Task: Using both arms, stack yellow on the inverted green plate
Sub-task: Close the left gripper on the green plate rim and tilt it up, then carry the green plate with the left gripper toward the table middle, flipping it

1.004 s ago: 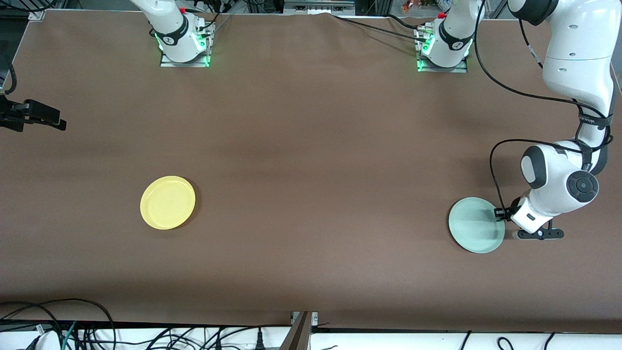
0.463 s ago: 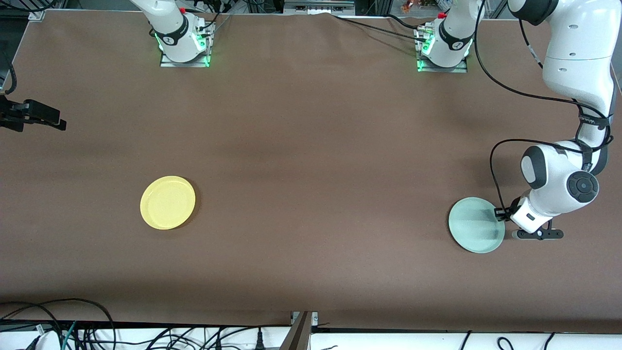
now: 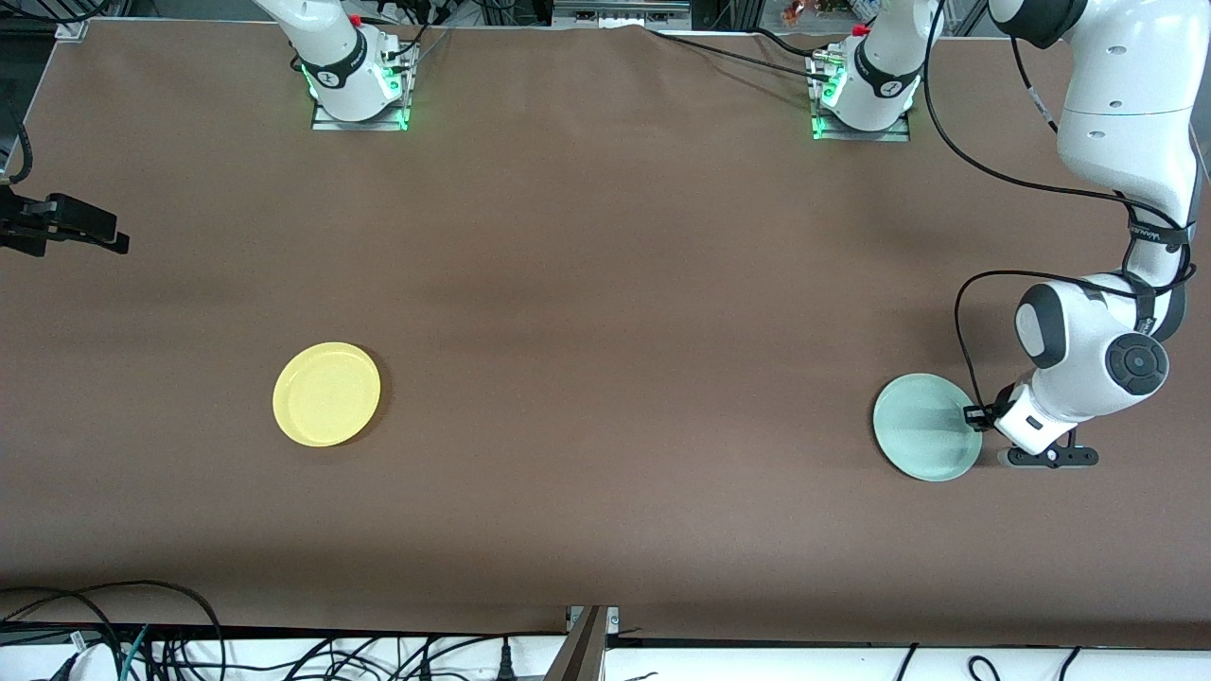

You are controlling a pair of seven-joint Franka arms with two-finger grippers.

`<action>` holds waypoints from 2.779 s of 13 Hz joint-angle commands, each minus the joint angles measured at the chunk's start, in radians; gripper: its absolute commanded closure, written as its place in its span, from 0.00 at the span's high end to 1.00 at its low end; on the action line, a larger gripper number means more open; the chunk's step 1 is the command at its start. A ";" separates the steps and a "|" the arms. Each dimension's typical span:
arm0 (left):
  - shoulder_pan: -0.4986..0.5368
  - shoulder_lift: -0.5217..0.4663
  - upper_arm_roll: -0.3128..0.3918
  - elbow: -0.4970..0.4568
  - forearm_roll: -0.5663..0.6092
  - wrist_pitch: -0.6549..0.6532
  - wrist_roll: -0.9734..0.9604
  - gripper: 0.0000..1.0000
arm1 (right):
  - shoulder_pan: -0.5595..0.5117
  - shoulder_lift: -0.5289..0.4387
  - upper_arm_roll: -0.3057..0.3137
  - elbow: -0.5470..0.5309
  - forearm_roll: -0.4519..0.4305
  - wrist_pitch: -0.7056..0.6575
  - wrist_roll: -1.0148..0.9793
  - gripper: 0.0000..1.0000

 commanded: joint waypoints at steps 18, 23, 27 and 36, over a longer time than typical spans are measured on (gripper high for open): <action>-0.701 -0.077 0.010 0.425 0.587 -0.897 -0.566 0.00 | -0.004 0.011 -0.003 0.026 0.008 -0.009 -0.008 1.00; -1.008 0.029 0.014 0.430 0.810 -1.003 -0.836 0.00 | -0.004 0.014 -0.003 0.026 0.004 -0.007 -0.008 1.00; -1.159 0.133 0.053 0.466 0.849 -1.023 -0.915 0.00 | -0.005 0.034 -0.003 0.026 0.009 0.022 -0.006 1.00; -1.337 0.353 0.224 0.664 0.988 -0.905 -0.978 0.00 | 0.021 0.094 0.003 0.021 0.009 0.103 0.014 1.00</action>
